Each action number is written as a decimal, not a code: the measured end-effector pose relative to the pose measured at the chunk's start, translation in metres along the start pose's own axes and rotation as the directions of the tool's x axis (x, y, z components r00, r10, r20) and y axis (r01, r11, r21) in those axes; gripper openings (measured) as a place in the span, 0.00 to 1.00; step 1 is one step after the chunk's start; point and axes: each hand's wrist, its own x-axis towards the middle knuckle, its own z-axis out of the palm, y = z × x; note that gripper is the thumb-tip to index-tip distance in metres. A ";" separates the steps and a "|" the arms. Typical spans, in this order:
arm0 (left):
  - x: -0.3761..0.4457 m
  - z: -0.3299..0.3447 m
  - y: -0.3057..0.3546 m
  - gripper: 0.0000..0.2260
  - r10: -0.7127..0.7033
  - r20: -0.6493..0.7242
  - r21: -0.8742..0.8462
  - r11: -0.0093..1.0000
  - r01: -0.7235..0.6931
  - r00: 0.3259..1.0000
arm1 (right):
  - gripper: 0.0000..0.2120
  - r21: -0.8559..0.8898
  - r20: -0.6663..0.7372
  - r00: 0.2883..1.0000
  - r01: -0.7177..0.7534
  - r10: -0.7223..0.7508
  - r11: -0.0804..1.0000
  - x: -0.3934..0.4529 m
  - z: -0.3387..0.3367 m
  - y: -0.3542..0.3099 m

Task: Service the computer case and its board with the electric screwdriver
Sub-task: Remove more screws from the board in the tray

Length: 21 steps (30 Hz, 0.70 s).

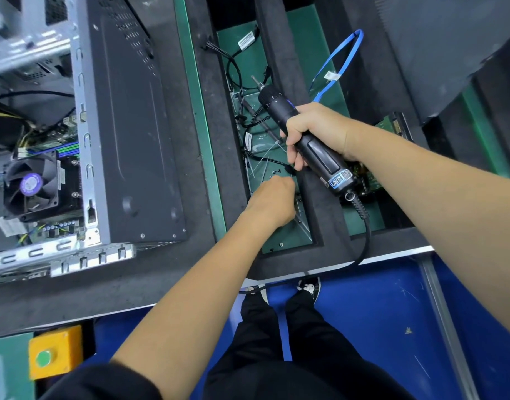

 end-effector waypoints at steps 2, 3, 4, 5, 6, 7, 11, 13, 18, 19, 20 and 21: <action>0.000 0.001 0.000 0.07 -0.013 -0.001 -0.009 1.000 0.013 1.000 | 0.11 -0.002 0.002 1.000 0.002 -0.002 1.000 0.000 0.000 0.000; -0.001 0.002 0.000 0.07 -0.022 -0.002 -0.016 1.000 0.022 1.000 | 0.11 0.001 0.002 1.000 0.002 -0.002 1.000 0.000 0.000 0.000; -0.001 0.002 0.000 0.08 -0.030 -0.006 -0.027 0.999 0.030 1.000 | 0.11 0.003 0.002 1.000 0.002 -0.002 1.000 0.000 -0.001 0.000; -0.001 0.003 0.000 0.08 -0.036 -0.015 -0.037 0.999 0.036 0.999 | 0.11 0.004 0.003 1.000 0.001 -0.001 1.000 0.000 -0.001 0.000; -0.001 0.004 0.000 0.08 -0.042 -0.028 -0.046 0.998 0.040 0.999 | 0.11 0.002 0.003 1.000 0.000 0.000 1.000 0.000 -0.001 0.000; -0.001 0.004 0.000 0.08 -0.046 -0.045 -0.056 0.998 0.043 0.998 | 0.11 0.001 0.003 1.000 -0.001 0.001 1.000 0.000 -0.001 0.000; -0.001 0.005 0.000 0.08 -0.052 -0.083 -0.072 0.996 0.046 0.995 | 0.11 0.003 0.005 1.000 -0.001 0.001 1.000 0.000 -0.001 0.000; -0.001 0.005 0.000 0.08 -0.052 -0.085 -0.078 0.996 0.045 0.995 | 0.12 0.003 0.005 1.000 0.000 0.000 1.000 0.001 -0.001 0.000; -0.002 0.004 0.000 0.08 -0.067 -0.110 -0.081 0.995 0.059 0.992 | 0.13 -0.002 -0.003 1.000 -0.001 0.001 1.000 0.002 -0.001 0.000; -0.002 0.004 0.000 0.08 -0.073 -0.107 -0.084 0.994 0.064 0.992 | 0.13 -0.002 -0.002 1.000 0.000 0.000 1.000 0.002 -0.001 0.000; -0.002 0.003 0.001 0.08 -0.076 -0.103 -0.088 0.994 0.067 0.992 | 0.13 -0.001 -0.001 1.000 0.001 -0.001 1.000 0.002 -0.001 0.000; -0.003 0.003 0.001 0.08 -0.074 -0.102 -0.089 0.994 0.065 0.992 | 0.12 0.000 -0.001 1.000 0.002 -0.002 1.000 0.002 -0.001 0.001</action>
